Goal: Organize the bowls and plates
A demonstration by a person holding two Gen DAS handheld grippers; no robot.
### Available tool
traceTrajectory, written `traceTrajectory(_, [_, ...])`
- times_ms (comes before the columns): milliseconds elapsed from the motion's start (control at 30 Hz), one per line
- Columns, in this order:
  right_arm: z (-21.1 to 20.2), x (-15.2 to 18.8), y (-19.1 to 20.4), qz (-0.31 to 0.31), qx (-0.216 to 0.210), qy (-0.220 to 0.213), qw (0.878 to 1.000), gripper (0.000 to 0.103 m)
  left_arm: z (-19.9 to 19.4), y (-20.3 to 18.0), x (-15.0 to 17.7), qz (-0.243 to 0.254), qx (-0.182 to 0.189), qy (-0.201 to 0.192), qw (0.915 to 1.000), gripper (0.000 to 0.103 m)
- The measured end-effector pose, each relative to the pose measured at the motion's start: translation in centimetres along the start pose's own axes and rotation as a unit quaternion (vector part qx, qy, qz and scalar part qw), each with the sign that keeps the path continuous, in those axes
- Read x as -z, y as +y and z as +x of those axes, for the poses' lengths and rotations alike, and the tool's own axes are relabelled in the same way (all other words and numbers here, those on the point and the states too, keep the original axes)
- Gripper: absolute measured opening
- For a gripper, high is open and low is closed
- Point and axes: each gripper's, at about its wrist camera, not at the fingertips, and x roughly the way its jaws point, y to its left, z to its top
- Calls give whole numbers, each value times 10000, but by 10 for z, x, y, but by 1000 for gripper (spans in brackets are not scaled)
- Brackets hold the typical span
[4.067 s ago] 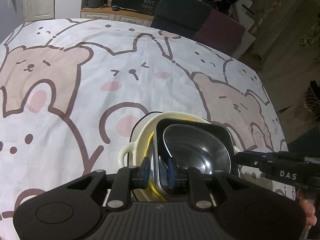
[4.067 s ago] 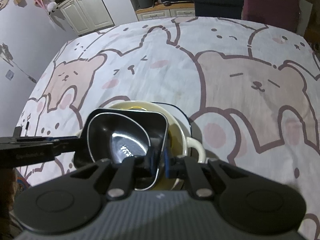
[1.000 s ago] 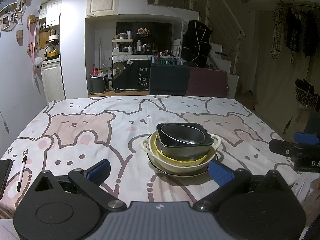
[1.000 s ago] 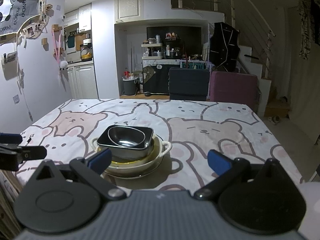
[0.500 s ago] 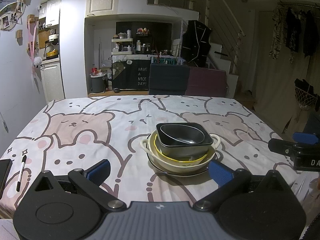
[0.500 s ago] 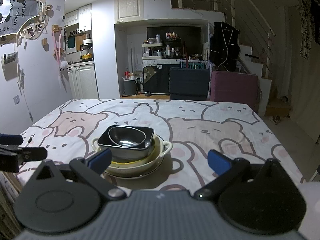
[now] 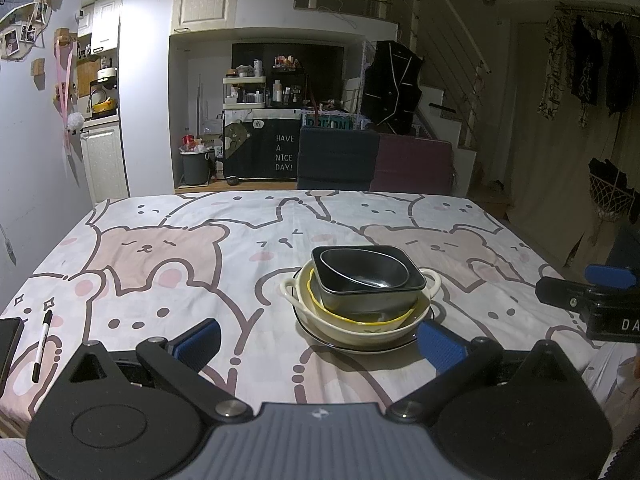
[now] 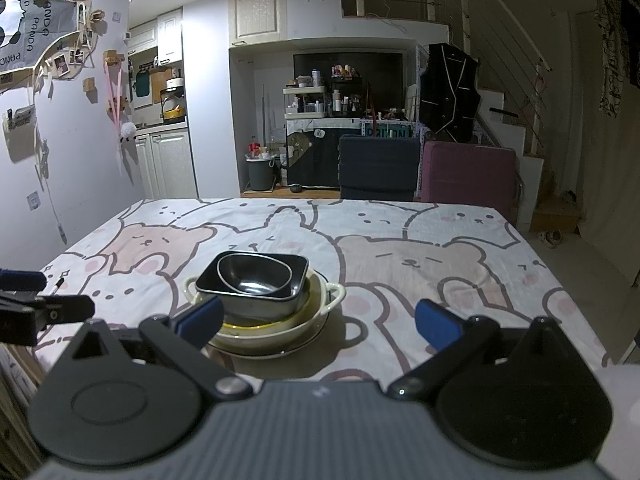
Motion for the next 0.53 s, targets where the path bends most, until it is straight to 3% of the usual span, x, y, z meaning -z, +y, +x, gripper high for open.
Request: traceTrajectory(533, [0,1,2,1,2,10,10000,103,1,0,2,-2,-9,19,10000,103])
